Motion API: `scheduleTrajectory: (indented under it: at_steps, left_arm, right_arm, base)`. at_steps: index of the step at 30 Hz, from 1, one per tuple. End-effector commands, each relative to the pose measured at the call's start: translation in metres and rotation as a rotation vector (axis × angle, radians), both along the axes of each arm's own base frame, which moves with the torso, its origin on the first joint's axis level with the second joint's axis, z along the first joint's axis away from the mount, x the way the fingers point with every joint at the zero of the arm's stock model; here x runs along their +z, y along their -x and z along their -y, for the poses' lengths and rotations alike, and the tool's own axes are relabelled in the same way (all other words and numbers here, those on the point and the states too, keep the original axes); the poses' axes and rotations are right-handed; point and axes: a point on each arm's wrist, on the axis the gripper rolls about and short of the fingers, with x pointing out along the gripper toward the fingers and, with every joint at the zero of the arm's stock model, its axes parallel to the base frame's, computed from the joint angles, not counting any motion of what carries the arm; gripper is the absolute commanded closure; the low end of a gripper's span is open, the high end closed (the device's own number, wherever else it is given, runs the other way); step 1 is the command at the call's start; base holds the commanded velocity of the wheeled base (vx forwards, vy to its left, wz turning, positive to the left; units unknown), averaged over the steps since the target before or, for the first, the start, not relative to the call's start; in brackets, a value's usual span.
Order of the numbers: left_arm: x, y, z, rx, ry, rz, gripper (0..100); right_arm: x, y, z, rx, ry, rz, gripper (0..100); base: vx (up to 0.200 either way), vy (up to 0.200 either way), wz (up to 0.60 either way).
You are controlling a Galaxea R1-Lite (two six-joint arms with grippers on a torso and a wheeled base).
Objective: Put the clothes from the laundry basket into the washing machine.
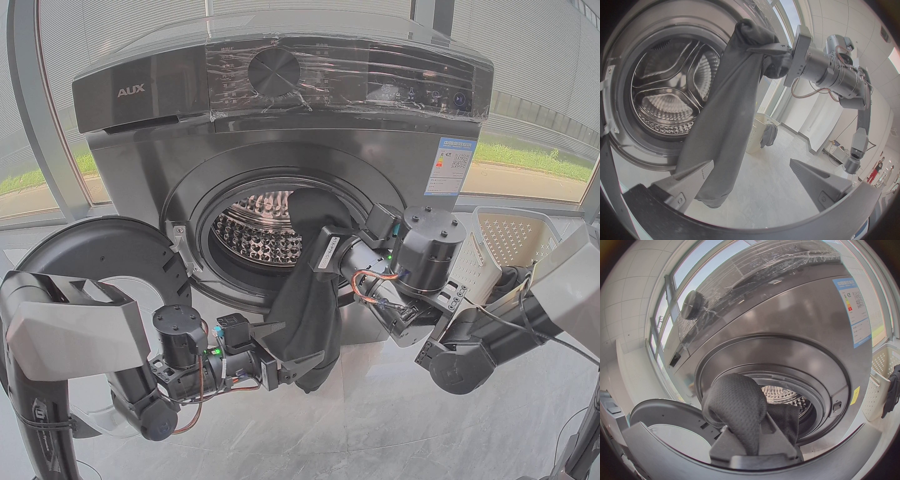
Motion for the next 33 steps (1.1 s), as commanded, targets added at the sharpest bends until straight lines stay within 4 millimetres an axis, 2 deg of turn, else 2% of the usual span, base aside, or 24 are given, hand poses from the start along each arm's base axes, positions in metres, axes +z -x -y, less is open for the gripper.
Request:
scheduleTrajectory:
  at_steps: [1, 16, 21, 28, 33]
  left_arm:
    - [-0.018, -0.007, 0.012, 0.003, -0.016, -0.019, 0]
    - [-0.032, -0.019, 0.026, 0.034, -0.018, -0.009, 0]
    - [-0.045, -0.034, 0.037, 0.031, -0.002, 0.004, 0]
    - [-0.054, -0.043, 0.043, 0.035, 0.006, 0.005, 0]
    - [-0.064, -0.057, 0.048, 0.109, 0.007, 0.027, 0]
  right_arm:
    - [-0.004, -0.004, -0.001, -0.029, 0.002, -0.009, 100]
    - [-0.007, -0.003, -0.007, -0.031, -0.002, -0.015, 100]
    - [-0.008, -0.004, -0.008, -0.029, -0.002, -0.015, 100]
    - [-0.008, -0.004, -0.009, -0.026, -0.007, -0.012, 100]
    - [-0.009, 0.0, -0.013, -0.01, -0.012, -0.01, 100]
  base:
    - [0.0, 0.0, 0.0]
    - [0.0, 0.0, 0.0]
    - [0.0, 0.0, 0.0]
    - [0.0, 0.0, 0.0]
    - [0.0, 0.0, 0.0]
